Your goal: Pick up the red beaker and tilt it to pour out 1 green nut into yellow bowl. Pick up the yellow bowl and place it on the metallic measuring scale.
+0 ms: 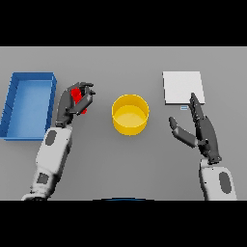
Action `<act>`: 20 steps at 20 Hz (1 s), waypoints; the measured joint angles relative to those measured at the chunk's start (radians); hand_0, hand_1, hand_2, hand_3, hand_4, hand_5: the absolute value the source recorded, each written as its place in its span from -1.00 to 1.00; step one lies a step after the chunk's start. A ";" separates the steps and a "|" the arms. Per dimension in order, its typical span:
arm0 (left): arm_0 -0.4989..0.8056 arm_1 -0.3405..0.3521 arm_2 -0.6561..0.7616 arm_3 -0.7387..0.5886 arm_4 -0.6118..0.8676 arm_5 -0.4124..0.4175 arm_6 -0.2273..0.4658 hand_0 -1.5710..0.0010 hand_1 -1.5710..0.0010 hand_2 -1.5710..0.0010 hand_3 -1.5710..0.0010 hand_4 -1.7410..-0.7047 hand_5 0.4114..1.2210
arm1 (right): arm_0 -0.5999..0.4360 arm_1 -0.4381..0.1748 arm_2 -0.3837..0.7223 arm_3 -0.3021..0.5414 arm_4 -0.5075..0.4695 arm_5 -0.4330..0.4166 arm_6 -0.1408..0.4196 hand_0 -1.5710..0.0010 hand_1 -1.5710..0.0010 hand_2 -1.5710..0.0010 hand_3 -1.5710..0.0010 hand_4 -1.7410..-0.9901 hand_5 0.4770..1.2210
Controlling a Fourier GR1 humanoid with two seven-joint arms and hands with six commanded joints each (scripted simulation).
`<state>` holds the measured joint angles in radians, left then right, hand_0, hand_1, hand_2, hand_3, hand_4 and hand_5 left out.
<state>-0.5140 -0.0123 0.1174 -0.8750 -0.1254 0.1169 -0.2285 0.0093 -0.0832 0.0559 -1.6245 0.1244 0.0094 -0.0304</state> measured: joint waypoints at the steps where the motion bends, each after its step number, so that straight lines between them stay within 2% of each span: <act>1: -0.011 0.003 0.008 0.017 0.001 0.006 -0.007 -0.49 -0.47 -0.47 -0.38 -0.59 0.56 | 0.000 -0.002 -0.003 0.004 0.000 0.000 -0.006 1.00 1.00 1.00 1.00 0.20 -0.54; 2: -0.011 -0.003 0.000 0.013 -0.011 0.019 -0.007 -0.59 -0.58 -0.57 -0.43 -0.66 0.65 | -0.003 -0.002 -0.003 0.007 -0.005 0.005 0.001 1.00 1.00 1.00 1.00 0.20 -0.53; 4: -0.020 0.004 -0.011 0.022 -0.012 0.021 -0.019 -0.74 -0.73 -0.73 -0.50 -0.77 0.77 | 0.015 0.002 0.004 -0.006 0.000 0.003 -0.021 1.00 1.00 1.00 1.00 0.20 -0.54; 5: -0.016 0.001 -0.015 0.021 -0.007 0.016 -0.030 -0.79 -0.78 -0.78 -0.60 -0.70 0.82 | 0.014 0.000 0.003 -0.013 0.001 0.001 -0.013 1.00 1.00 1.00 1.00 0.20 -0.54; 7: -0.020 0.007 -0.034 0.013 -0.020 0.023 0.002 -0.87 -0.86 -0.86 -0.74 -0.62 0.88 | 0.024 0.000 0.008 -0.011 0.003 0.006 -0.015 1.00 1.00 1.00 1.00 0.21 -0.54; 8: -0.015 0.002 -0.047 -0.002 -0.021 0.018 -0.010 -0.89 -0.89 -0.89 -0.79 -0.59 0.91 | 0.015 0.004 0.005 -0.005 0.006 -0.003 -0.009 1.00 1.00 1.00 1.00 0.21 -0.54; 12: 0.000 0.007 -0.051 -0.046 -0.036 0.016 -0.015 -0.96 -0.95 -0.95 -0.92 -0.54 0.96 | 0.030 0.004 0.007 -0.007 0.010 -0.003 -0.043 1.00 1.00 1.00 1.00 0.19 -0.52; 14: -0.007 0.014 -0.048 -0.093 -0.034 0.009 0.027 -0.97 -0.97 -0.97 -0.95 -0.54 0.98 | 0.027 0.011 0.013 -0.002 0.014 -0.005 -0.026 1.00 1.00 1.00 1.00 0.19 -0.50; 17: -0.010 0.027 -0.077 -0.162 -0.075 0.006 0.055 -0.99 -0.99 -0.99 -0.97 -0.53 0.99 | 0.021 0.004 0.008 0.005 0.019 -0.008 -0.047 1.00 1.00 1.00 1.00 0.20 -0.50; 20: -0.020 0.057 -0.141 -0.233 -0.138 0.003 0.128 -0.99 -0.99 -0.99 -0.99 -0.76 0.88 | 0.014 0.006 0.021 -0.004 0.023 0.002 -0.039 1.00 1.00 1.00 1.00 0.24 -0.50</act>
<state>-0.5343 0.0450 -0.0232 -1.1079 -0.2633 0.1199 -0.1000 0.0230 -0.0768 0.0768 -1.6283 0.1472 0.0113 -0.0694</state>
